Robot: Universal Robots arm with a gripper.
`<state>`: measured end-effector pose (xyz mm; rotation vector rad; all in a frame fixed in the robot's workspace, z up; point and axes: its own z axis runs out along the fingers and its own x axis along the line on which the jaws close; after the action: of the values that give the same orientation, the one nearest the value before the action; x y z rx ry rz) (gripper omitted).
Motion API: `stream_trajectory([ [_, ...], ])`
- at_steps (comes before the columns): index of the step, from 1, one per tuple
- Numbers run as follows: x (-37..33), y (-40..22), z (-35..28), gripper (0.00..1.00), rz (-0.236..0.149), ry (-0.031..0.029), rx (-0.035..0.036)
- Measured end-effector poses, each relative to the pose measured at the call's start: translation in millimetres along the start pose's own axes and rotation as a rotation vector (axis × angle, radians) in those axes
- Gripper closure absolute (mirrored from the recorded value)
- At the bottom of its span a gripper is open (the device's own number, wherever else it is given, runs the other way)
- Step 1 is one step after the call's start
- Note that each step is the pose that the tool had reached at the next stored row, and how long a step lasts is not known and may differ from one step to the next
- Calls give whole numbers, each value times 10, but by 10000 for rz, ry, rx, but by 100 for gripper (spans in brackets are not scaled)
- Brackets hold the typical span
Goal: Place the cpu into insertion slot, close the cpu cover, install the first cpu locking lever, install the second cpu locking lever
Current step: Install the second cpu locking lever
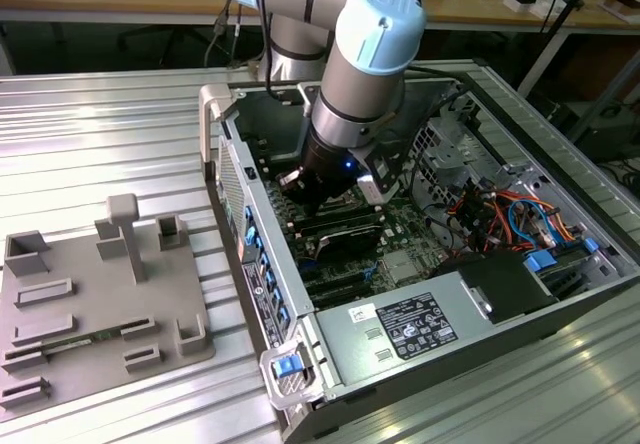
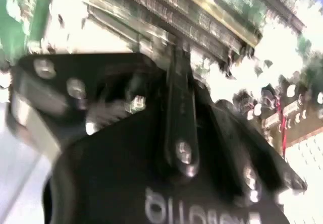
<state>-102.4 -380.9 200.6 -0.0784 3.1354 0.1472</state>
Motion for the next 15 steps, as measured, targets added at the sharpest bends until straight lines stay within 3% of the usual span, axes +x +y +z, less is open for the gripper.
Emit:
stream_trajectory([
  [5,1,-1,-3,89,-2,3,2],
  [15,0,9,-99,89,-3,2,1],
])
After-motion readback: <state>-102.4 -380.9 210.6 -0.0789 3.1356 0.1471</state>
